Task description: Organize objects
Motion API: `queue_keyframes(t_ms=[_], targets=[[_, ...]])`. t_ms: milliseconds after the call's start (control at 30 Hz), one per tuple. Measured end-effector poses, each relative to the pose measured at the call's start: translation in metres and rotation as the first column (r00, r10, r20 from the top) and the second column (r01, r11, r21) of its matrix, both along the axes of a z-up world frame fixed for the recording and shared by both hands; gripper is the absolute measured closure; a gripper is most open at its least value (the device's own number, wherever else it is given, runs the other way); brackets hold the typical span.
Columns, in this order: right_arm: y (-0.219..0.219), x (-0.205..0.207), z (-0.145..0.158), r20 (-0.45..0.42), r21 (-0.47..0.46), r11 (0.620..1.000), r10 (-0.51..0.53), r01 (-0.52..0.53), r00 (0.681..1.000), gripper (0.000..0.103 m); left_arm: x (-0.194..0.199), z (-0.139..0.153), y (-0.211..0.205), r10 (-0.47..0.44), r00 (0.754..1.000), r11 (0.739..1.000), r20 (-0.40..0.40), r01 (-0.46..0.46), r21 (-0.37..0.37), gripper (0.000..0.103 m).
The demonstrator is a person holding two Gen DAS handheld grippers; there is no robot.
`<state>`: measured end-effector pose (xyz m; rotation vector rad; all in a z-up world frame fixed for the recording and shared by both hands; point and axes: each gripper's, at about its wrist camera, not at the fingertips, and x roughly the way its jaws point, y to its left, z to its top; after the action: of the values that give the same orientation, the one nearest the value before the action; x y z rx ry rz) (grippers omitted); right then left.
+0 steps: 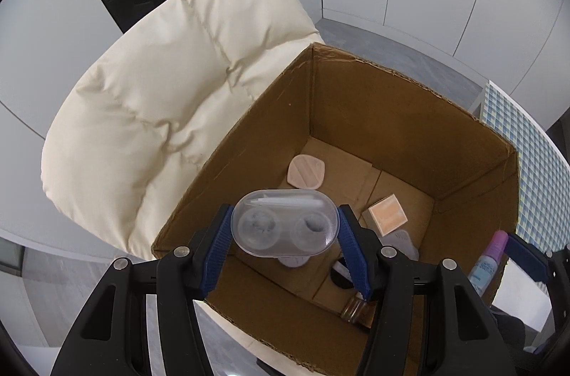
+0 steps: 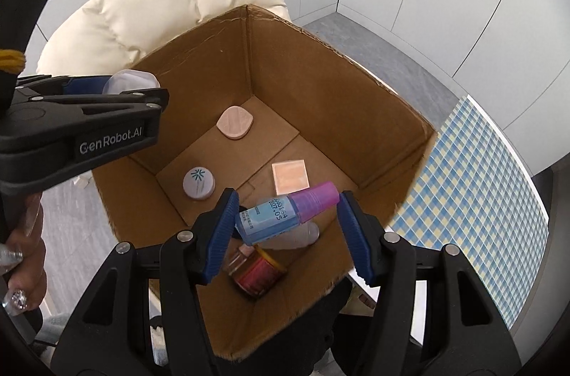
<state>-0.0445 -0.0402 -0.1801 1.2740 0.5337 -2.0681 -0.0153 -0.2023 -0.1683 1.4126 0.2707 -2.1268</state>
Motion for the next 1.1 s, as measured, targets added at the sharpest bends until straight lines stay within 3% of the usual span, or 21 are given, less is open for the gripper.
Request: queue_keyframes(t_ms=[100,133,167,200,267,467,1100], targets=[[-0.005,-0.004,-0.002,0.0,-0.005,1.0,-0.002,0.002,1.0,0.043,0.0,-0.002,-0.002,-0.009,1.0,0.999,-0.007,0.009,0.031,0.043],[-0.007,-0.005,-0.002,-0.004,-0.014,1.0,-0.005,0.005,1.0,0.042,0.0,-0.004,-0.004,-0.004,1.0,0.999,-0.002,0.004,0.047,0.034],[-0.008,-0.007,-0.003,-0.002,-0.012,1.0,-0.012,0.012,1.0,0.024,0.0,-0.005,-0.006,0.002,1.0,0.998,0.007,-0.003,0.065,0.029],[-0.008,-0.009,-0.005,0.005,-0.005,1.0,-0.023,0.023,1.0,0.0,0.0,-0.007,-0.008,0.01,1.0,0.996,0.016,-0.011,0.086,0.019],[-0.007,-0.012,-0.006,0.014,-0.013,0.999,-0.049,0.049,0.999,0.0,0.002,-0.005,-0.01,0.013,1.0,0.995,0.011,-0.014,0.102,0.013],[-0.002,-0.02,-0.015,0.075,-0.045,0.996,-0.075,0.079,0.994,0.0,0.004,-0.003,-0.006,0.002,1.0,0.996,0.016,-0.003,0.09,0.013],[0.018,-0.019,-0.007,0.068,-0.032,0.986,-0.161,0.164,0.985,0.0,0.007,0.008,0.003,-0.045,0.999,0.996,-0.017,0.046,0.076,0.013]])
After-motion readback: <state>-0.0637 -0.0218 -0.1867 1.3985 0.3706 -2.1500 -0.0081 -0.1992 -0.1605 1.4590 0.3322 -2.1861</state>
